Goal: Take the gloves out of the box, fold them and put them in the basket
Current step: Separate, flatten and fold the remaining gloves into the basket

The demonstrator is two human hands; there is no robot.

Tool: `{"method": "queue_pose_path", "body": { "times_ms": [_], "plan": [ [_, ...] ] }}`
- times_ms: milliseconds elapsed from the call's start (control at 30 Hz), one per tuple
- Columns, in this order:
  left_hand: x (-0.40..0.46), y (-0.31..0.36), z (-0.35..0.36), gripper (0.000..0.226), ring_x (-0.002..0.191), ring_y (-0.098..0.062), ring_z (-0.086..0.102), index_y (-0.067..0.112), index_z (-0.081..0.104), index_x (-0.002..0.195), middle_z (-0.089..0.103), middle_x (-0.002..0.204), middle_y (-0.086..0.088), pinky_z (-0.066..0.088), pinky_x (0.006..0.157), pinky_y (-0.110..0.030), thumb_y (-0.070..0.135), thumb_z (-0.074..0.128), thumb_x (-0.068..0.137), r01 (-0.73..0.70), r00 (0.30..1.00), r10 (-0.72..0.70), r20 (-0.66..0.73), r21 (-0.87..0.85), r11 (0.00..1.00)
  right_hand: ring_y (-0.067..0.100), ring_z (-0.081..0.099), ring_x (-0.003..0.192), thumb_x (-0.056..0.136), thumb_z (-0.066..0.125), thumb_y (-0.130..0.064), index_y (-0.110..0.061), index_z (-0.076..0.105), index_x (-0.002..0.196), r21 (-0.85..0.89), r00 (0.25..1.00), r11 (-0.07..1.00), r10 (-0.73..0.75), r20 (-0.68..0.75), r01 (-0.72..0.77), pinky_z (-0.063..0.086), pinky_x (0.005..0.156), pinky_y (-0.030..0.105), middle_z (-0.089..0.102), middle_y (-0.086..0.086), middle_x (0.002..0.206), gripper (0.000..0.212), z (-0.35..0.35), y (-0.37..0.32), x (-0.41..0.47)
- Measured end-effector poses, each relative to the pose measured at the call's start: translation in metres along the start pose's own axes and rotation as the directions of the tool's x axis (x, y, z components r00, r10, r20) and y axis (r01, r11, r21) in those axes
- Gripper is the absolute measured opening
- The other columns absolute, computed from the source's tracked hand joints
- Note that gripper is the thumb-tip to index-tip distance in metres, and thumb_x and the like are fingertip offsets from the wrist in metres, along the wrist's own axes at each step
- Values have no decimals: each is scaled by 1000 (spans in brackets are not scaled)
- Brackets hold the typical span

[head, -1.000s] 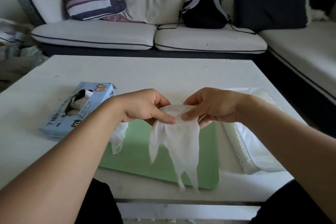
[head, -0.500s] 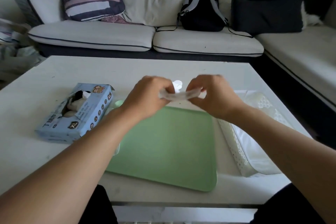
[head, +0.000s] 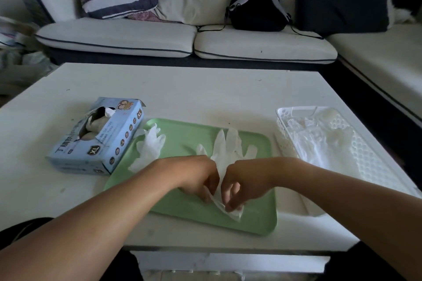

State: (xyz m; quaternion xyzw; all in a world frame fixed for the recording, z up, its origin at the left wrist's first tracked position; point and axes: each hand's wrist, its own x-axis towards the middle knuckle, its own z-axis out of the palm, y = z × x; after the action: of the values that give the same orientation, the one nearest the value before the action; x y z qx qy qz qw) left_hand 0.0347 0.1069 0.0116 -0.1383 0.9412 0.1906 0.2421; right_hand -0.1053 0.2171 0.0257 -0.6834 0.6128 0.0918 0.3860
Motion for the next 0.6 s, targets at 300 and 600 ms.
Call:
{"method": "queue_pose_path", "body": {
  "times_ms": [300,600],
  "plan": [
    [-3,16,1,40,76,-14,65,22,74,87,70,81,8,51,68,-29,61,76,80,31,998,-29,58,-31,999,17,62,92,85,75,-36,-17,70,99,-141,916,969,139,-377,-205,51,80,30,62,-7,93,24,-12,24,24],
    [-1,3,-8,78,114,-24,58,20,55,132,54,123,2,47,84,-35,65,78,74,201,964,-172,-203,127,971,17,67,77,69,87,-36,-12,74,72,381,659,853,519,-544,-358,46,52,22,74,3,81,27,-24,70,45]
  ]
}}
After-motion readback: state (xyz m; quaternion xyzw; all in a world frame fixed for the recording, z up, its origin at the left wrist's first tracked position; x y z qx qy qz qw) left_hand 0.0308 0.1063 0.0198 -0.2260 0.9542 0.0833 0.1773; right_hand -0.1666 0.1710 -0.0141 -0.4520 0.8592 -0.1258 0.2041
